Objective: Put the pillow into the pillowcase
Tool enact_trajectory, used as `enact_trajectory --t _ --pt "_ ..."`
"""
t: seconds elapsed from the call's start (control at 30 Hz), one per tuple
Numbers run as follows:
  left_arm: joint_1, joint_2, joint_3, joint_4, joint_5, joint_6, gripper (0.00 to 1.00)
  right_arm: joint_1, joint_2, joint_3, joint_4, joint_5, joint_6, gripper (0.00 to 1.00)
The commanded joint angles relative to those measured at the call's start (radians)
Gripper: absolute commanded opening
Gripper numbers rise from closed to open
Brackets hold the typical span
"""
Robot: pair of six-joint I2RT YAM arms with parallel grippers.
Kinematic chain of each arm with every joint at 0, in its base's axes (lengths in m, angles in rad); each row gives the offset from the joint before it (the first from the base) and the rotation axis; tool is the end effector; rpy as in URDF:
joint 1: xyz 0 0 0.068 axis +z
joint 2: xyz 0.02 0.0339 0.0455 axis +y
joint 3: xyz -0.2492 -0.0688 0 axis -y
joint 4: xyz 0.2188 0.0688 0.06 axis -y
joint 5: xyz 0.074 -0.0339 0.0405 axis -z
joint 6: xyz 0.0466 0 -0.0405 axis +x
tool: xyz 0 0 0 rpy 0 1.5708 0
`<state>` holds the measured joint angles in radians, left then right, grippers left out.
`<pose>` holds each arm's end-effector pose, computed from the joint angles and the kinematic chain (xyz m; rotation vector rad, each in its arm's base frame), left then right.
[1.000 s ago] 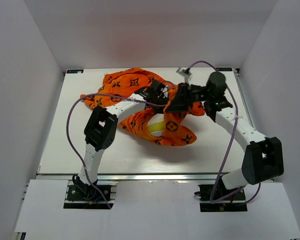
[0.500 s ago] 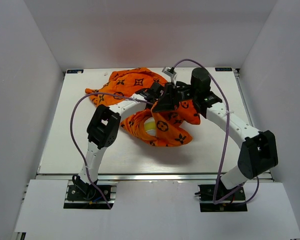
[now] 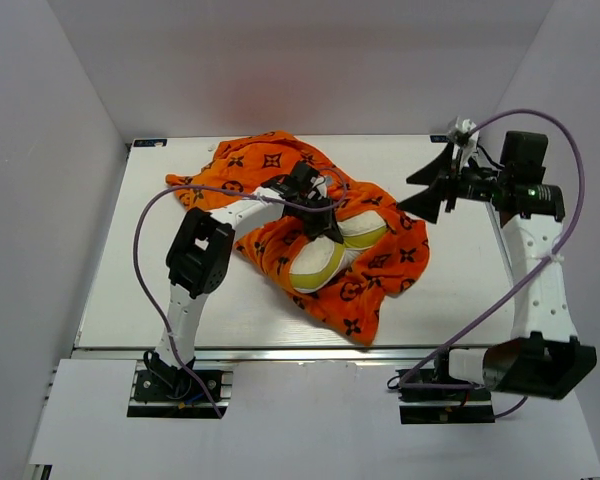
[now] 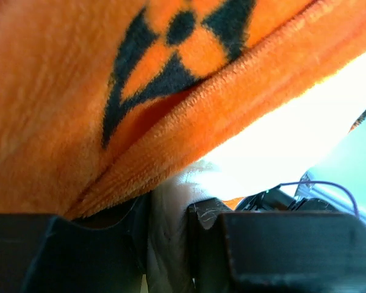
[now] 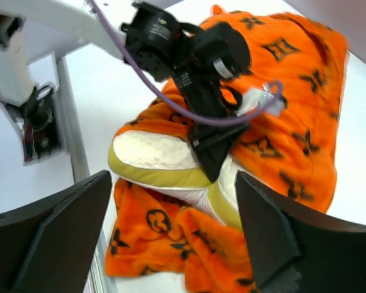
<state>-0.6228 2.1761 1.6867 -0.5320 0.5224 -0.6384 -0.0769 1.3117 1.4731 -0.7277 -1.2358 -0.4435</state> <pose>0.3461 -0.2772 0.1710 0.1895 2.8076 -1.0721 0.2405 0.0256 0.4008 -0.9739 1.5692 0.9385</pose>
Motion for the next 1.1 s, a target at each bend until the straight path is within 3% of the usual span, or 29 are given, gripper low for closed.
enact_trajectory --t 0.0,0.07,0.1,0.2,0.3,0.37,0.47,0.53,0.57,0.67,0.77,1.07 --pt "0.074 -0.042 0.077 -0.02 -0.094 0.006 0.36 -0.007 -0.096 -0.103 -0.013 0.166 0.078 0.89" --pt "0.078 -0.059 0.125 -0.022 -0.101 0.016 0.38 -0.014 -0.126 -0.242 0.169 0.284 0.228 0.89" --pt "0.078 -0.062 0.189 -0.032 -0.116 0.025 0.39 -0.012 -0.118 -0.266 0.171 0.233 0.218 0.89" --pt "0.078 -0.082 0.281 -0.071 -0.133 0.063 0.43 0.051 -0.062 -0.261 0.033 0.292 0.146 0.69" --pt "0.078 -0.125 0.272 -0.042 -0.125 0.08 0.46 0.158 -0.069 -0.339 0.072 0.497 0.277 0.59" --pt "0.078 -0.15 0.254 -0.03 -0.119 0.075 0.48 0.244 -0.059 -0.382 0.122 0.635 0.351 0.6" --pt "0.078 -0.168 0.191 -0.003 -0.104 0.065 0.5 0.318 -0.029 -0.41 0.213 0.651 0.494 0.71" --pt "0.078 -0.171 0.153 0.017 -0.09 0.057 0.5 0.354 -0.013 -0.419 0.264 0.688 0.551 0.71" --pt "0.078 -0.171 0.146 0.017 -0.091 0.059 0.5 0.371 0.026 -0.403 0.287 0.793 0.606 0.72" --pt "0.078 -0.185 0.139 0.017 -0.117 0.062 0.5 0.39 0.13 -0.349 0.269 0.913 0.644 0.71" --pt "0.08 -0.22 0.163 -0.005 -0.142 0.077 0.5 0.385 0.178 -0.274 0.24 0.934 0.646 0.67" --pt "-0.012 -0.285 0.197 -0.071 -0.122 0.241 0.52 0.299 0.121 -0.361 0.225 0.871 0.606 0.56"
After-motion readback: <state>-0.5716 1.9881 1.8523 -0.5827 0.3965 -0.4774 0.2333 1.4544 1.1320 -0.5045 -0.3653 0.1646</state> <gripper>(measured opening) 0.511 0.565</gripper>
